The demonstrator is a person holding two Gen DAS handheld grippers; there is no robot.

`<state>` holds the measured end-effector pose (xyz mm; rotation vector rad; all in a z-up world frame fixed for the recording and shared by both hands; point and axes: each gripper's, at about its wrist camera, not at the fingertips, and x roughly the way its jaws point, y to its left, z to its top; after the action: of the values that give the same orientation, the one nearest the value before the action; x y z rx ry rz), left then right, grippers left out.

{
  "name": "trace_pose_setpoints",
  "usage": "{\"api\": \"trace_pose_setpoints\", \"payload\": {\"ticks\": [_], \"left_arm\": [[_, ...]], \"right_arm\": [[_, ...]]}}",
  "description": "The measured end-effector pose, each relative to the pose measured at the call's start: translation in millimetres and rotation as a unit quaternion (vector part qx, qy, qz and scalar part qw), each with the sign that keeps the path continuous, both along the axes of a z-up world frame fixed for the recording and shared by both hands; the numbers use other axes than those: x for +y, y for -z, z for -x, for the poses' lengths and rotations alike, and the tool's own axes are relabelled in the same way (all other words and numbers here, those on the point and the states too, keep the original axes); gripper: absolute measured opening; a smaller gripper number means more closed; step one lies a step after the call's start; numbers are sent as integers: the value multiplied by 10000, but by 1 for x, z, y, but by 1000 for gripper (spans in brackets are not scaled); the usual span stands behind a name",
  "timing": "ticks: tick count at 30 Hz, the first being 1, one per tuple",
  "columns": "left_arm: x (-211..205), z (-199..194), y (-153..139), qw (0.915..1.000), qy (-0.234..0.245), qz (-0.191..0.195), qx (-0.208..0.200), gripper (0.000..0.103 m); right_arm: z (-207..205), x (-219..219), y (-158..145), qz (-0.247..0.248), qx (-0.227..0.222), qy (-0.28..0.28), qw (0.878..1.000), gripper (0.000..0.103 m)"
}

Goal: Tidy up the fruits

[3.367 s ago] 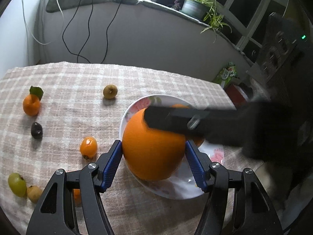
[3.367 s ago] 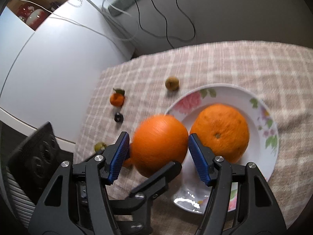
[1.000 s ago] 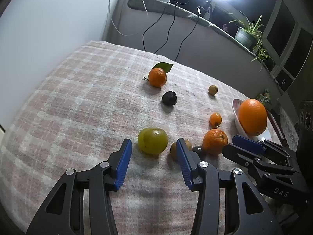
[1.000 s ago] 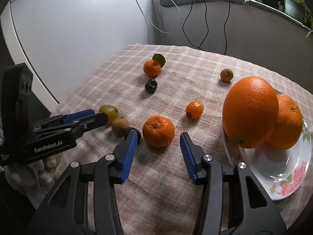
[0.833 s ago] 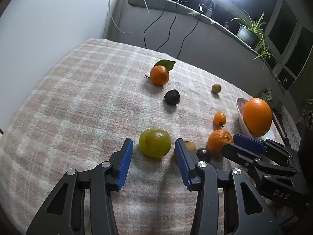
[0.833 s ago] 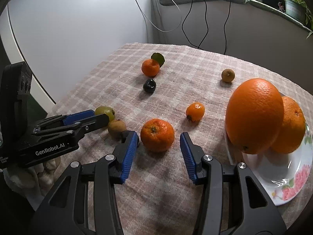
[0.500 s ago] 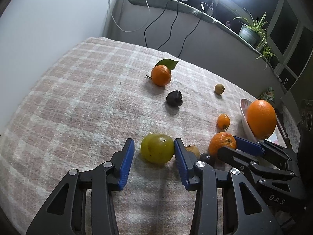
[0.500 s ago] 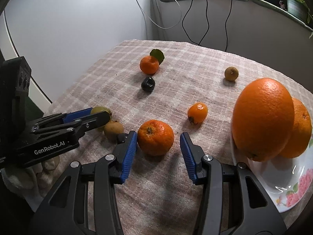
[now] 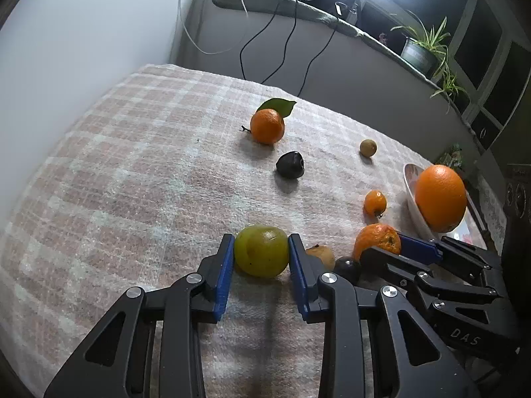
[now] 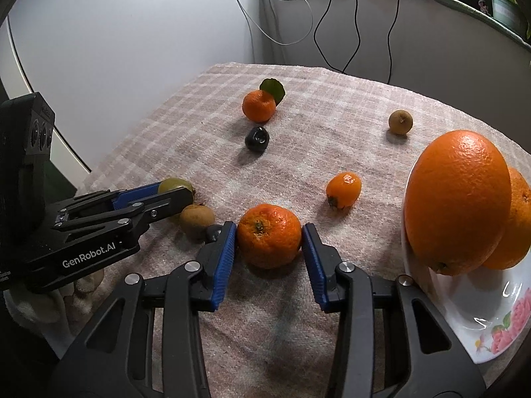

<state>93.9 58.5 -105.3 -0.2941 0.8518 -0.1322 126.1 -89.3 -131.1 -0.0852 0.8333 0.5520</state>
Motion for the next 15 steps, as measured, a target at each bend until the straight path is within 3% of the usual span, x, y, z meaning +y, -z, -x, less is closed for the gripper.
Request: {"api": "trace_pose_setpoints", "payload": {"ticks": [15], "left_arm": [[-7,17,-26,9993,109,189,-312,30]], "right_arm": [[23,-15,-23,-385,-175,-34,9991,42]]}}
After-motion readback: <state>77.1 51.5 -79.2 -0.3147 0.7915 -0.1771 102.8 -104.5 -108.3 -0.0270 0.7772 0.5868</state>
